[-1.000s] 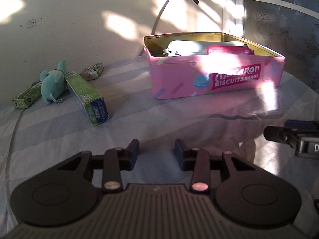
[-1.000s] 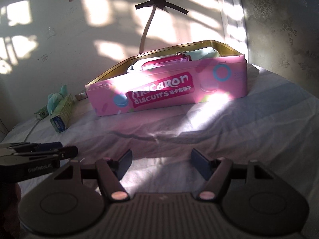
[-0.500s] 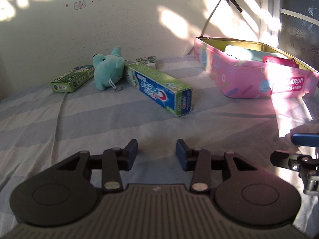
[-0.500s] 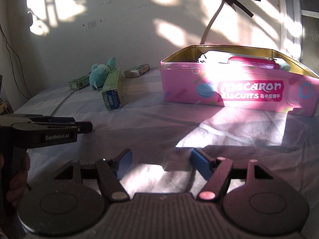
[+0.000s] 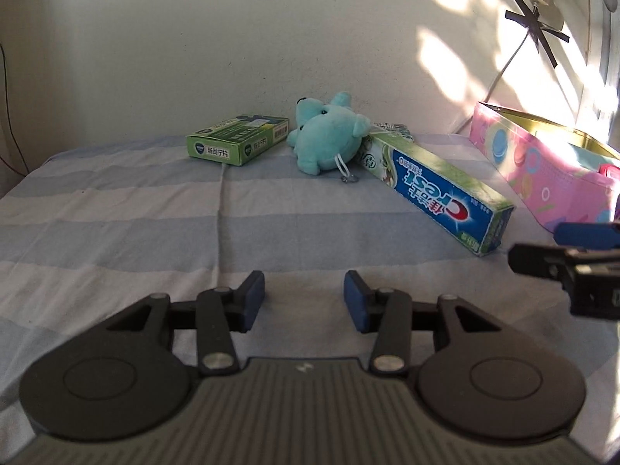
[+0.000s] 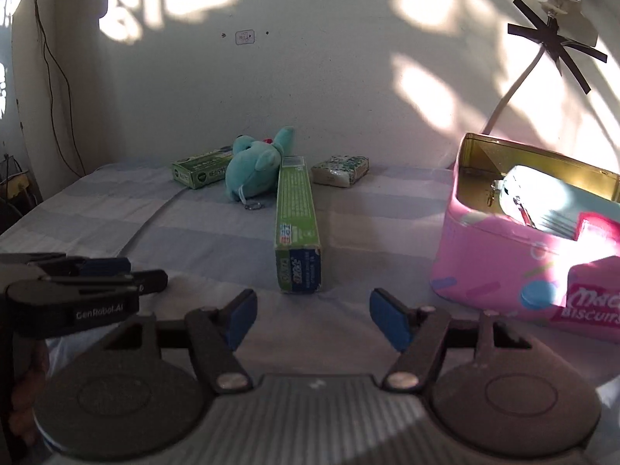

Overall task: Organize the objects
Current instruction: 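Close the right gripper around the Crest toothpaste box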

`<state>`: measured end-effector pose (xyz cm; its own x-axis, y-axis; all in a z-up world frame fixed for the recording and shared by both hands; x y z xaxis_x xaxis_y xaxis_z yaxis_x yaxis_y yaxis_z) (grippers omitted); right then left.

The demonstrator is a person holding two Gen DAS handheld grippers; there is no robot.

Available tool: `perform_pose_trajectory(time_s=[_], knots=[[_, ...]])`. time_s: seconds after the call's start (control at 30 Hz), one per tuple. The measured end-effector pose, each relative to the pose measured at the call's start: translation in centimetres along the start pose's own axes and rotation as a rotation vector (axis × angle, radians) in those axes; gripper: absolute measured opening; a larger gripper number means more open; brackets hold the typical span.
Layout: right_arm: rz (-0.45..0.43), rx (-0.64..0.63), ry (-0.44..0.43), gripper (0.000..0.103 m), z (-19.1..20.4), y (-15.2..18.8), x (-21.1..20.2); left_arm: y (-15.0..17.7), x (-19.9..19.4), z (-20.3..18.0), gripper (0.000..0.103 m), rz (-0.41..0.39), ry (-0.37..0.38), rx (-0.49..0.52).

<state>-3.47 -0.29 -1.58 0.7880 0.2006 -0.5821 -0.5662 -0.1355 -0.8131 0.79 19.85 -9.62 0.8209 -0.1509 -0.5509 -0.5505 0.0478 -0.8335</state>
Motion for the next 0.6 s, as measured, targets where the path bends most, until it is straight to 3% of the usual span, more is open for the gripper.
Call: perform_pose_trajectory(time_s=[0.13,0.2,0.37,0.5,0.6], knots=[[0.026,-0.033,0.022,0.063,0.9,-2.0,3.4,-0.1,0.2,0.6,0.048,-0.005,0.016,-0.024],[0.047,-0.056,0.015,0.031,1.0,-2.1,4.6,-0.1,0.2,0.5,0.048,-0.004,0.014,-0.020],[0.046,-0.059,-0.006,0.031,0.0,-0.3,1.7,-0.2,0.3,0.9,0.048,-0.006,0.025,-0.028],[0.057,-0.061,-0.093,0.031,-2.4,3.3,-3.6,-0.2,0.1,0.9,0.048,-0.008,0.038,-0.027],[0.065,-0.047,-0.162,0.033,-5.6,6.7,-8.4,-0.1,-0.2,1.0,0.049,-0.013,0.092,-0.032]])
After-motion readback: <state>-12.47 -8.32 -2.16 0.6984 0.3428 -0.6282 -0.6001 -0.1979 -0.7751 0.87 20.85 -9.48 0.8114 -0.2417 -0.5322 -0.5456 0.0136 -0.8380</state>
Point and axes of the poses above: each gripper's, at about its wrist camera, not at the fingertips, and x roughly the way its jaws point, z to its left, y to its underside, the point moved 2 cm from there along x, roughly the way its jaws point, and after that the axes turned 5 degrees about y, right-handed, at the moved point
